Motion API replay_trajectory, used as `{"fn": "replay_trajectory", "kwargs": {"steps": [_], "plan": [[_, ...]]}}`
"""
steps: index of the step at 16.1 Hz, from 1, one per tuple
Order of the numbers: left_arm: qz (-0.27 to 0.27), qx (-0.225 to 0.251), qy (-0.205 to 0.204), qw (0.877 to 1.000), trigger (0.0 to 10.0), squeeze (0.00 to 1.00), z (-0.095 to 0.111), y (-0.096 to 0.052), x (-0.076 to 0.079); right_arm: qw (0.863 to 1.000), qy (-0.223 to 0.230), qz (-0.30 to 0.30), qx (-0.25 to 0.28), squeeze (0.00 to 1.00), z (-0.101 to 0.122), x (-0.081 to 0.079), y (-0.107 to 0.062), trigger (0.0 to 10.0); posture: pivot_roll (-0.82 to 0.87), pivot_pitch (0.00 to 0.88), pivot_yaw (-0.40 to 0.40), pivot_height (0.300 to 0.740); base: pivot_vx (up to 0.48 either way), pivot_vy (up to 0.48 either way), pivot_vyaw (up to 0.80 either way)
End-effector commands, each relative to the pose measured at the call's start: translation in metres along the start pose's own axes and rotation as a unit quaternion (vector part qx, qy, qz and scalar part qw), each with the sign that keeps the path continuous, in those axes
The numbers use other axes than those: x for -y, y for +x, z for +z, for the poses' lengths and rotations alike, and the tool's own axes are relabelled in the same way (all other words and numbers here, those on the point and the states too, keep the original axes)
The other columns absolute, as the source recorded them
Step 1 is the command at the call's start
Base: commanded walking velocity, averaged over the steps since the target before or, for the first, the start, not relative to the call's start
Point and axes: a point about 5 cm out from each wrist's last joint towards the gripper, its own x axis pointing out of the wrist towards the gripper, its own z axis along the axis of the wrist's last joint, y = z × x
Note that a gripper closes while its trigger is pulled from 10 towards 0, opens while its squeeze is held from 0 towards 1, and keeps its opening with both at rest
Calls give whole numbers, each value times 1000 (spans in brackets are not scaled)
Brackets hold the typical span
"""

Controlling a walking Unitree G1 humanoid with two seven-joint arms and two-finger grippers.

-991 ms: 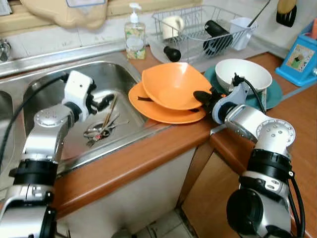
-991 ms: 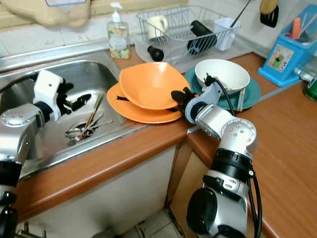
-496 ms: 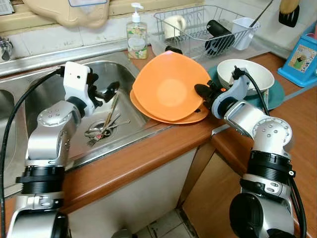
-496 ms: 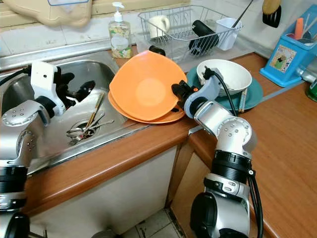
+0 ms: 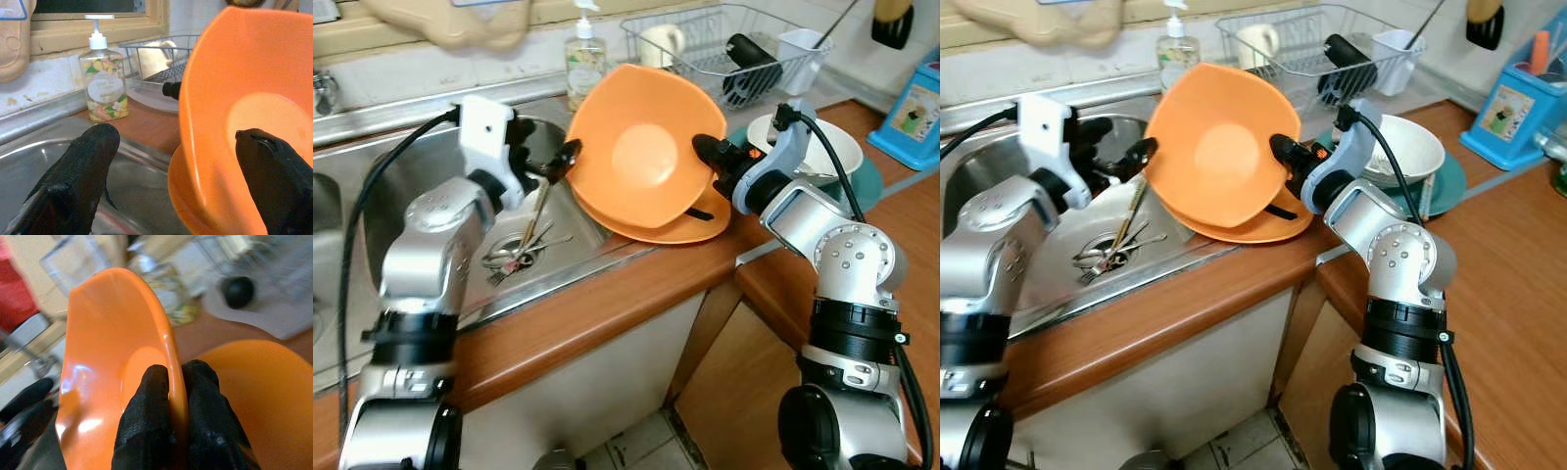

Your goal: Kitchen organization

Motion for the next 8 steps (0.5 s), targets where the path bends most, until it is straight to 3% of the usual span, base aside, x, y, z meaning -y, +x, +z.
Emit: {"fn": "replay_trajectory", "kwargs": {"steps": [1, 2, 3, 4, 5, 8], "plan": [[-20, -11, -11, 1000, 10000, 0, 0, 7, 6, 998, -20, 55, 27, 0, 10, -18, -2, 0, 6, 0, 16, 740, 0, 0, 0], [-66, -16, -44, 997, 10000, 0, -3, 11, 16, 996, -29, 79, 30, 0, 10, -24, -4, 0, 4, 0, 19, 740, 0, 0, 0], [-71, -16, -47, 996, 10000, 0, -4, 12, 17, 996, -30, 81, 31, 0, 10, -25, -4, 0, 4, 0, 19, 740, 0, 0, 0], [-71, -18, -47, 996, 9294, 0, -5, 12, 18, 996, -31, 83, 32, 0, 10, -26, -5, 0, -1, 0, 26, 740, 0, 0, 0], [-69, -13, -60, 996, 0, 0, -4, 13, 18, 995, -32, 85, 37, 0, 11, -26, -7, 0, -3, 0, 31, 740, 0, 0, 0], [-73, -4, -66, 995, 0, 0, -1, 13, 17, 995, -34, 84, 37, 0, 10, -25, -8, 0, -1, 0, 29, 740, 0, 0, 0]]}}
